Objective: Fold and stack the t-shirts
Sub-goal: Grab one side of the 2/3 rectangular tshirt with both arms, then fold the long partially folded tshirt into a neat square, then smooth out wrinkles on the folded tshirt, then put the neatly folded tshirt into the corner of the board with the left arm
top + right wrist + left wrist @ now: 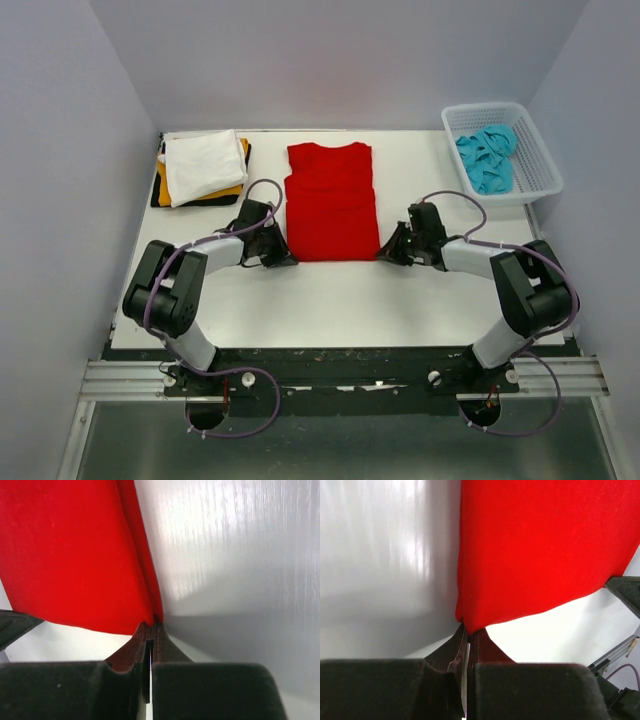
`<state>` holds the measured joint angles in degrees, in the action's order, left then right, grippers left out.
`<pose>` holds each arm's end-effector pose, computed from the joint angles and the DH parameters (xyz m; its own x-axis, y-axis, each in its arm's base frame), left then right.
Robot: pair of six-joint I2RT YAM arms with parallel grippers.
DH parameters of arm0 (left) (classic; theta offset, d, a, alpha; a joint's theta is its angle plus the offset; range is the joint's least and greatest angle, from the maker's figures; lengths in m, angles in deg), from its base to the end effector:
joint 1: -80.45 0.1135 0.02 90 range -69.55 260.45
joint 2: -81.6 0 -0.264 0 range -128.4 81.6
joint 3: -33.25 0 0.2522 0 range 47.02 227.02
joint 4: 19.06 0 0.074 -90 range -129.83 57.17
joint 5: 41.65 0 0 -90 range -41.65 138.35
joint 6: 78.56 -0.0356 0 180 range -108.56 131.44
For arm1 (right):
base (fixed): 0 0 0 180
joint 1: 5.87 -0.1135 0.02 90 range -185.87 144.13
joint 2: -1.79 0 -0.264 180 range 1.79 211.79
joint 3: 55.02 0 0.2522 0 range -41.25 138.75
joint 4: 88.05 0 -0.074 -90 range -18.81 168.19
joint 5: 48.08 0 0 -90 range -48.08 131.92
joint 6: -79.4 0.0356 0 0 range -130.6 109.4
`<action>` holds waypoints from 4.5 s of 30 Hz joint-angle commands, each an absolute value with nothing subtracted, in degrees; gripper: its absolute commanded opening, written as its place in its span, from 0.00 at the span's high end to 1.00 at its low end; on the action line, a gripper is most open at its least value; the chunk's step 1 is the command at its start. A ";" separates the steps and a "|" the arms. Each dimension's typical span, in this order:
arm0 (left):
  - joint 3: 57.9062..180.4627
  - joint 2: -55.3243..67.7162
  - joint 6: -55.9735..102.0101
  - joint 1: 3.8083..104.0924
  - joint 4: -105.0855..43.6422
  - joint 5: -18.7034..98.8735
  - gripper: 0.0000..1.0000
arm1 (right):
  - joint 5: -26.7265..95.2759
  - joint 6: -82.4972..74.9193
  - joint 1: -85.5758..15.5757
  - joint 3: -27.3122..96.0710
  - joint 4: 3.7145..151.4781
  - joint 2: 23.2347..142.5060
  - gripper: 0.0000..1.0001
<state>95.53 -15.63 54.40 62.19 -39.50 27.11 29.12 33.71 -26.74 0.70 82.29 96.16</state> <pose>0.3006 -0.1128 0.1427 -0.9042 -0.3705 -0.2125 -0.1759 0.7763 -0.6053 0.2863 0.1176 0.1380 -0.8381 0.4095 -0.3604 0.1403 0.8003 0.5830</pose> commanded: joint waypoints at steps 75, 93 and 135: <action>126.31 -22.11 50.20 66.58 -60.56 31.33 0.20 | 30.09 21.41 -21.61 35.81 74.60 111.33 0.20; 105.55 -17.01 56.96 55.29 -42.32 23.47 0.01 | 4.88 36.16 -21.71 0.28 104.58 99.45 0.00; 105.84 -22.02 56.05 51.57 -50.50 36.20 0.39 | 45.59 29.35 -23.18 -14.63 69.64 48.32 0.00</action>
